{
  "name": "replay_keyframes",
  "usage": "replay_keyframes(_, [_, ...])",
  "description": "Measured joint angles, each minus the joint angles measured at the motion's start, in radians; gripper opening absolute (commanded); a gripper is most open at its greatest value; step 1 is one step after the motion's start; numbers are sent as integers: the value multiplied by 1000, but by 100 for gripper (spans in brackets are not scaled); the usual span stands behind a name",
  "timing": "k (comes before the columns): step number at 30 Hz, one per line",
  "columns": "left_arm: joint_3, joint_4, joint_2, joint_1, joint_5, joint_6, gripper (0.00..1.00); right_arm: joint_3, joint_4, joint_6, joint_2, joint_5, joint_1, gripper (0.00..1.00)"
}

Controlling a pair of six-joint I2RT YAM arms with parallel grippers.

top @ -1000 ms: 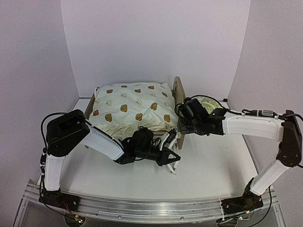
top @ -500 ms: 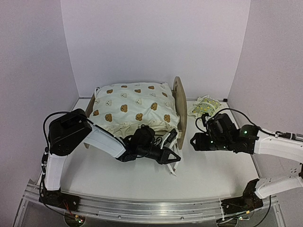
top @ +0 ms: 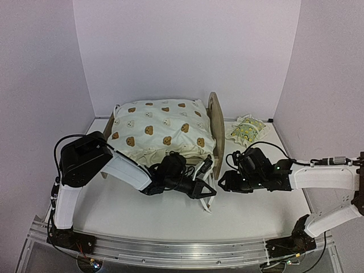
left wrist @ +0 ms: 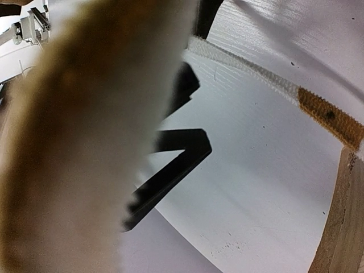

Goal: Set up the pet bed

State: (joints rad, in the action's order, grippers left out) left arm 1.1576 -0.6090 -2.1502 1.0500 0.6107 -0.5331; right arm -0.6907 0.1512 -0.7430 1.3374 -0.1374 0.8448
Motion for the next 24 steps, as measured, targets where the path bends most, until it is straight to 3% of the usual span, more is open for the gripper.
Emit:
replay_keyframes(10, [0,0,-11,-6,10,0,0,-10,-90,-32,114,56,-3,48])
replay_keyframes(19, [0,-1,-34,-6,23,-6,0,-11,-106,-33,96,77,-3,48])
replay_keyframes(24, [0,-2,-34,-6,24,-18,0,-11,-113,-44,91,80,-3,42])
